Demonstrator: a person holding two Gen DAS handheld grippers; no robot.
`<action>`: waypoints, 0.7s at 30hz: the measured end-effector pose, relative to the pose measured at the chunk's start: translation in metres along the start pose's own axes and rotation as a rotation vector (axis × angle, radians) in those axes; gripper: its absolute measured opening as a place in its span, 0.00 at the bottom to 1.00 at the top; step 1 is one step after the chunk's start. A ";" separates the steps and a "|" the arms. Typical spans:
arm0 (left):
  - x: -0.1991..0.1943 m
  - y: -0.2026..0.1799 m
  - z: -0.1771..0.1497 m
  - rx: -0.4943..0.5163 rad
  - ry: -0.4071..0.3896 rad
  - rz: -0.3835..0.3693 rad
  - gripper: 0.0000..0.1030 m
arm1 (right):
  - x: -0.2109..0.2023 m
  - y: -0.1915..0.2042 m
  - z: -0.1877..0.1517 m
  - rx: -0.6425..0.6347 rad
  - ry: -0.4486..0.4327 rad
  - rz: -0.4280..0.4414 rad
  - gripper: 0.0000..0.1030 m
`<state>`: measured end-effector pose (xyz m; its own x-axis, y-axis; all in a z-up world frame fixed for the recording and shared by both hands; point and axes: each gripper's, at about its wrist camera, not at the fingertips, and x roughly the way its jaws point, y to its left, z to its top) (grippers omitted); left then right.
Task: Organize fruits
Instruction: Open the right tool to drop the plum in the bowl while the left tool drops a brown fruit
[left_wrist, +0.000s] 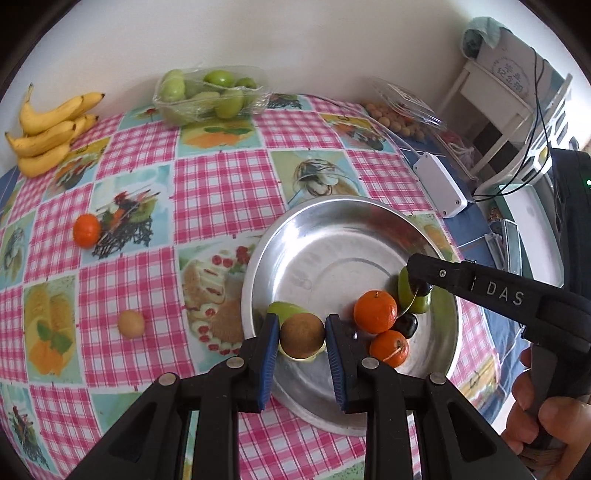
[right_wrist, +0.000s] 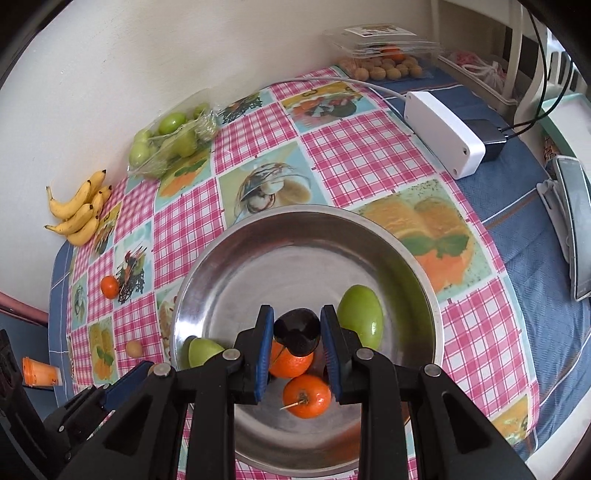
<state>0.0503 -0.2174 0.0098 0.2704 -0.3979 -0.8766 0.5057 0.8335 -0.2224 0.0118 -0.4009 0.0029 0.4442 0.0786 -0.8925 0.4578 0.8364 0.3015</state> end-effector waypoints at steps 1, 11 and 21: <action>0.002 -0.001 0.001 0.010 -0.008 0.007 0.27 | 0.001 -0.001 0.000 0.003 -0.001 0.004 0.26; 0.031 0.003 0.010 0.010 -0.019 0.010 0.27 | 0.019 0.001 0.004 -0.005 -0.002 0.025 0.26; 0.046 0.002 0.016 0.014 -0.023 0.018 0.27 | 0.035 0.001 0.005 -0.002 0.020 0.015 0.26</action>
<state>0.0769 -0.2399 -0.0246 0.2985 -0.3914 -0.8705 0.5122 0.8353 -0.1999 0.0316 -0.4004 -0.0268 0.4354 0.1016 -0.8945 0.4501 0.8360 0.3140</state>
